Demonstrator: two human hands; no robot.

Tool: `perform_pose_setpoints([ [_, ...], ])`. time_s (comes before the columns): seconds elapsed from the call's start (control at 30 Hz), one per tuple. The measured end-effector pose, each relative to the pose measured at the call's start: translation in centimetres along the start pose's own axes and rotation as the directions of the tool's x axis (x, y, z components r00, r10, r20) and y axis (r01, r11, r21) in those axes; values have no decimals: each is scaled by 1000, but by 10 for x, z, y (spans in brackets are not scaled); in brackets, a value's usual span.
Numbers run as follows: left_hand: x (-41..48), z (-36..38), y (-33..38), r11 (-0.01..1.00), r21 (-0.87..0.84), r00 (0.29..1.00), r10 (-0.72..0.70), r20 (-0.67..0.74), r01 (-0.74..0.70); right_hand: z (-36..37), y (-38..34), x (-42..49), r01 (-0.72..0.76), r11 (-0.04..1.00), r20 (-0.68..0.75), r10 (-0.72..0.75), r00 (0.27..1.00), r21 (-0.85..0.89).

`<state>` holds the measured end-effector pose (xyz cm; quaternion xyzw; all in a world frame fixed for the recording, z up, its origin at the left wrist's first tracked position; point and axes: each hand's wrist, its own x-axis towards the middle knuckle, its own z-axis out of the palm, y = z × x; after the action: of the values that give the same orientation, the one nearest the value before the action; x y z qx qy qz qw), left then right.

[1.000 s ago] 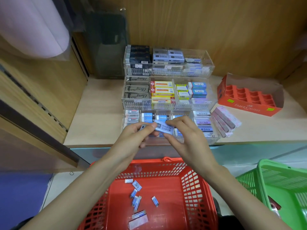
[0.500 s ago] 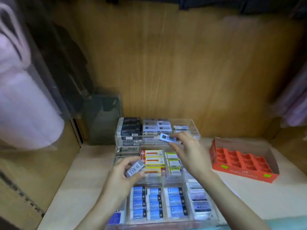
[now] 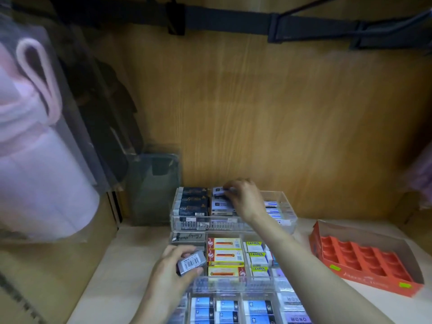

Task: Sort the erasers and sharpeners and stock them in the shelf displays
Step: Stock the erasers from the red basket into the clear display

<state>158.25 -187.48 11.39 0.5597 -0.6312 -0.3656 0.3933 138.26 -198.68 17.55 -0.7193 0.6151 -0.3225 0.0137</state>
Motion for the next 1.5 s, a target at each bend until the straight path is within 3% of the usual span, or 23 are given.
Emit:
perform_pose_setpoints([
  [0.3, -4, -1, 1, 998, -58, 998, 13, -55, -16, 6, -1, 5, -78, 997, 31, 77, 997, 7],
  [0.47, -9, -4, 4, 993, -110, 999, 49, -20, -51, -8, -23, -44, 17, 993, -136, -1, 991, 117],
  [0.63, -18, -5, 20, 950, -301, 996, 87, 6, -81, -24, -48, -129, -28, 878, 203, -79, 976, 478],
  [0.8, -24, -6, 39, 917, -396, 991, 87, 103, -40, -27, -47, -155, -75, 775, 172, -45, 984, 628],
  [0.97, -21, -9, 50, 941, -331, 982, 119, 146, -65, -35, -48, -154, -9, 754, 97, -73, 993, 657],
  [1.03, -20, -11, 49, 954, -290, 980, 126, 156, -76, -37, -46, -153, -45, 721, 72, -7, 997, 692],
  [1.1, -20, -10, 47, 968, -176, 975, 198, 100, -178, -37, -43, -152, -85, 709, 71, 50, 996, 700],
  [1.17, -18, -9, 47, 957, -94, 959, 279, 43, -274, -38, -41, -150, -43, 778, 58, 8, 998, 626],
  [1.27, -3, -5, 47, 950, -55, 952, 307, 5, -307, -38, -33, -132, 53, 876, 39, -82, 996, 479],
  [1.33, 15, -1, 47, 923, 154, 931, 363, -48, -352, -34, -25, -112, 22, 885, 28, -39, 999, 465],
  [1.4, 34, 2, 39, 857, 426, 933, 351, -75, -289, -29, -16, -87, -47, 890, -40, 73, 997, 454],
  [1.5, 51, 7, 19, 804, 554, 951, 302, -68, -215, -18, -5, -54, -136, 952, -115, 173, 978, 276],
])
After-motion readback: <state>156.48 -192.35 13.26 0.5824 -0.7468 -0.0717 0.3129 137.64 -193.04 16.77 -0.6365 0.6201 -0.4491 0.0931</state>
